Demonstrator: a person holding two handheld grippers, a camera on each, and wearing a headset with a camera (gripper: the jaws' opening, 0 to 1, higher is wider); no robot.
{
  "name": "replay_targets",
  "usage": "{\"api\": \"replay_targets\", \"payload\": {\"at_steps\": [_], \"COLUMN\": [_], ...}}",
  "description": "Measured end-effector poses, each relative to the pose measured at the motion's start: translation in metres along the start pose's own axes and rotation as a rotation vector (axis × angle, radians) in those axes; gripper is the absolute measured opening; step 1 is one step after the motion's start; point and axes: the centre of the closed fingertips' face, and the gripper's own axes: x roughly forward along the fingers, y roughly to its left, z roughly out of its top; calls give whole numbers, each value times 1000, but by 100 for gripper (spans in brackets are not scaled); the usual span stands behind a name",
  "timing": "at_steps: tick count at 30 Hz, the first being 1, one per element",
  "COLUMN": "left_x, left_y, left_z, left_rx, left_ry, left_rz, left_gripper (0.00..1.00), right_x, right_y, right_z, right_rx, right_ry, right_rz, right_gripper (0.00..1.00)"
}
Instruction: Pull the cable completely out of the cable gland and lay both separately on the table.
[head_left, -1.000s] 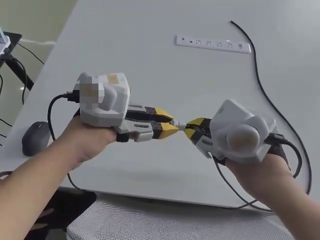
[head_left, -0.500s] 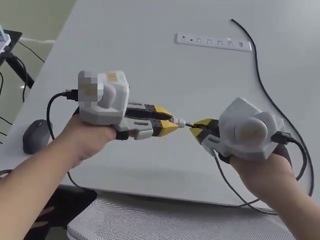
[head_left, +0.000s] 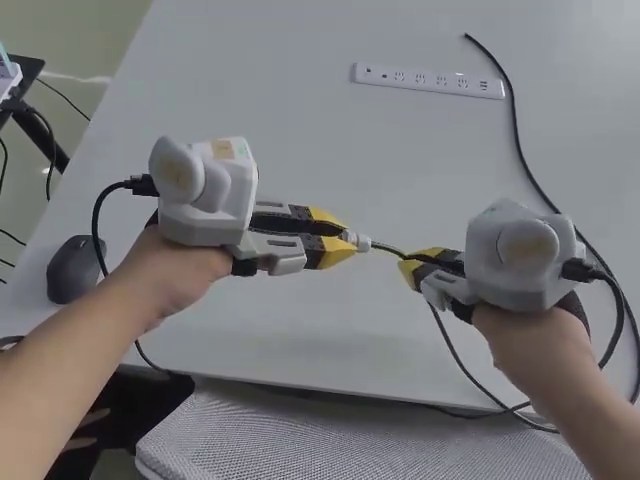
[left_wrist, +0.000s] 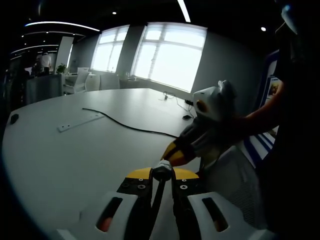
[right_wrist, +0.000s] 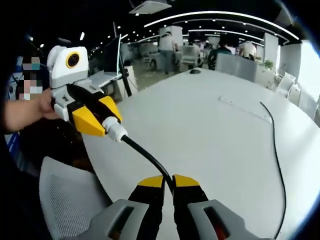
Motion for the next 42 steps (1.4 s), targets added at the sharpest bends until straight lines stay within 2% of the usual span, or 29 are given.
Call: {"api": "replay_targets", "payload": {"at_steps": [1, 5, 10, 13, 16, 18, 22, 32, 35, 42], "left_x": [0, -1, 0, 0, 1, 1, 2, 0, 1, -1], "left_y": [0, 0, 0, 0, 0, 0, -1, 0, 1, 3], "left_z": [0, 1, 2, 2, 1, 0, 0, 0, 1, 3], "left_rx": [-2, -1, -1, -1, -1, -1, -1, -2, -7, -8], "left_ry": [-1, -2, -4, -6, -5, -2, -1, -1, -5, -11], "left_rz": [0, -1, -3, -3, -4, -6, -9, -6, -4, 4], "left_gripper": [14, 14, 14, 14, 14, 14, 14, 14, 14, 14], "right_x": [0, 2, 4, 5, 9, 10, 12, 7, 4, 4], "right_y": [-3, -14, -22, -24, -30, -28, -26, -19, -20, -25], "right_z": [-3, -16, -29, -36, -44, -46, -49, -45, -42, -40], "right_rx": [44, 130, 260, 305, 396, 442, 483, 441, 359, 326], "right_ry": [5, 26, 42, 49, 54, 59, 61, 49, 48, 41], "right_rz": [-1, -11, -17, -21, -20, -14, -4, -6, -24, -24], "right_gripper": [1, 1, 1, 1, 1, 1, 1, 2, 2, 3]}}
